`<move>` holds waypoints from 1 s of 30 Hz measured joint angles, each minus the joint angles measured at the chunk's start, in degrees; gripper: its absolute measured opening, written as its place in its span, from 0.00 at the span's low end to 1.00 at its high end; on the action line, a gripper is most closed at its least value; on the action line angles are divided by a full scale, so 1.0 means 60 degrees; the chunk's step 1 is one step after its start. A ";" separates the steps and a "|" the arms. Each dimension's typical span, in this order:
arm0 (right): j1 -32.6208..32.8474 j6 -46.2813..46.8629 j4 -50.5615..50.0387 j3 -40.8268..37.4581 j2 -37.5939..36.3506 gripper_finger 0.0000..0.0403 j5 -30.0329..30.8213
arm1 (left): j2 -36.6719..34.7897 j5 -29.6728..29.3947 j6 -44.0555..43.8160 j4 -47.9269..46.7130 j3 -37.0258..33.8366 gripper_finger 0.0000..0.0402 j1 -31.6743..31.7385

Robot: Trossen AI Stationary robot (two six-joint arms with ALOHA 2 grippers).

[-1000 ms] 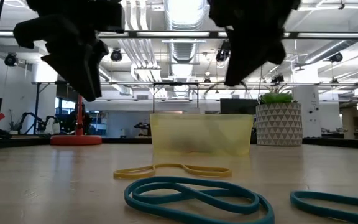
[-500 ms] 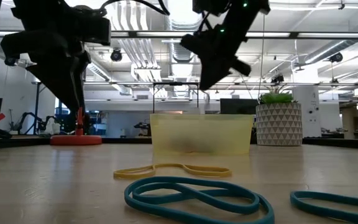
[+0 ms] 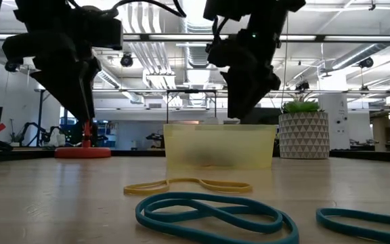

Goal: Pick and place rubber bands into bin
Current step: Put the yellow rubber band into the yellow bin

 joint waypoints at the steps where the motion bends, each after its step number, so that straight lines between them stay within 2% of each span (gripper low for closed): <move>1: 0.0157 -0.0050 -0.0026 0.0005 -0.0005 0.37 0.0003 | 0.0000 0.0013 0.0004 0.0099 0.0000 0.38 0.0000; 6: 0.1247 -0.0568 -0.0105 0.0002 -0.0099 0.49 0.0044 | 0.0000 0.0258 0.0007 0.0923 -0.0007 0.38 0.0004; 12: 0.2905 0.0038 -0.0242 0.0002 -0.0164 0.51 0.0033 | 0.0158 0.1517 0.0005 0.3452 -0.0022 0.38 0.0004; 16: 0.4003 0.1264 -0.0527 -0.0006 -0.0166 0.51 0.0070 | 0.0601 0.1779 0.0007 0.5392 -0.0022 0.38 -0.0011; 20: 0.5079 0.2479 -0.0901 -0.0088 -0.0178 0.51 0.0534 | 0.1234 0.1778 0.0393 0.6393 -0.0023 0.38 -0.0022; 30: 0.7082 0.6129 -0.1310 -0.0450 -0.0186 0.51 0.1433 | 0.2600 0.1816 -0.0579 0.6399 0.0084 0.38 -0.0491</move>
